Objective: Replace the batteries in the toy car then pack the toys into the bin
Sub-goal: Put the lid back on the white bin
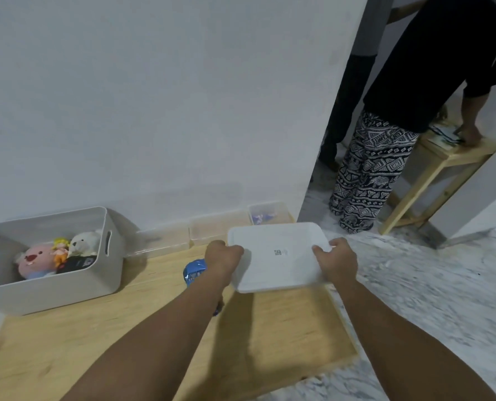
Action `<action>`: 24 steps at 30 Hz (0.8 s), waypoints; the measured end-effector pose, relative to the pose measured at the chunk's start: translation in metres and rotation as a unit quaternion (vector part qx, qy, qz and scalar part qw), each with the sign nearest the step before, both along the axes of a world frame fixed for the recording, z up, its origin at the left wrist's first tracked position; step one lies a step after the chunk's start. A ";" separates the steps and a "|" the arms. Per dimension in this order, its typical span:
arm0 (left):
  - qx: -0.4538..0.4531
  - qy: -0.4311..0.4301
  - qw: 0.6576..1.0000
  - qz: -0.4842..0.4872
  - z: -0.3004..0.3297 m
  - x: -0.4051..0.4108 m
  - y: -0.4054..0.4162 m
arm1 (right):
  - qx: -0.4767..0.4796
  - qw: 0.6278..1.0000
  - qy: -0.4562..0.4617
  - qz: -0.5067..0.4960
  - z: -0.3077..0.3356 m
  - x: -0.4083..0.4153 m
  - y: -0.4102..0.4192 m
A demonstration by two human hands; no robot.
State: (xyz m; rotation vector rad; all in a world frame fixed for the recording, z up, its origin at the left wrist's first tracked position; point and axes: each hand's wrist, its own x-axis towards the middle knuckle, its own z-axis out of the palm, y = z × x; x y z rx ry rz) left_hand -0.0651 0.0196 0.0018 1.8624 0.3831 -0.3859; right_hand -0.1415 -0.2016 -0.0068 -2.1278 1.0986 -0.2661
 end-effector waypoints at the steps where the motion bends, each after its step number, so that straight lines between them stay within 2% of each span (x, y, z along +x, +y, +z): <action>1: 0.007 -0.018 1.000 0.010 0.003 0.006 0.009 | 0.008 1.000 -0.010 0.001 0.007 0.006 0.008; 8: 0.070 -0.111 0.990 0.055 0.030 0.040 0.098 | 0.027 0.996 -0.051 0.073 0.041 0.056 0.082; 15: 0.109 -0.162 0.974 0.116 0.059 0.065 0.220 | 0.033 0.986 -0.071 0.146 0.064 0.104 0.192; 20: 0.135 -0.160 0.966 0.151 0.073 0.081 0.315 | 0.041 0.974 -0.076 0.208 0.076 0.130 0.278; 24: 0.176 -0.170 0.957 0.159 0.076 0.087 0.384 | 0.028 0.965 -0.046 0.256 0.079 0.149 0.339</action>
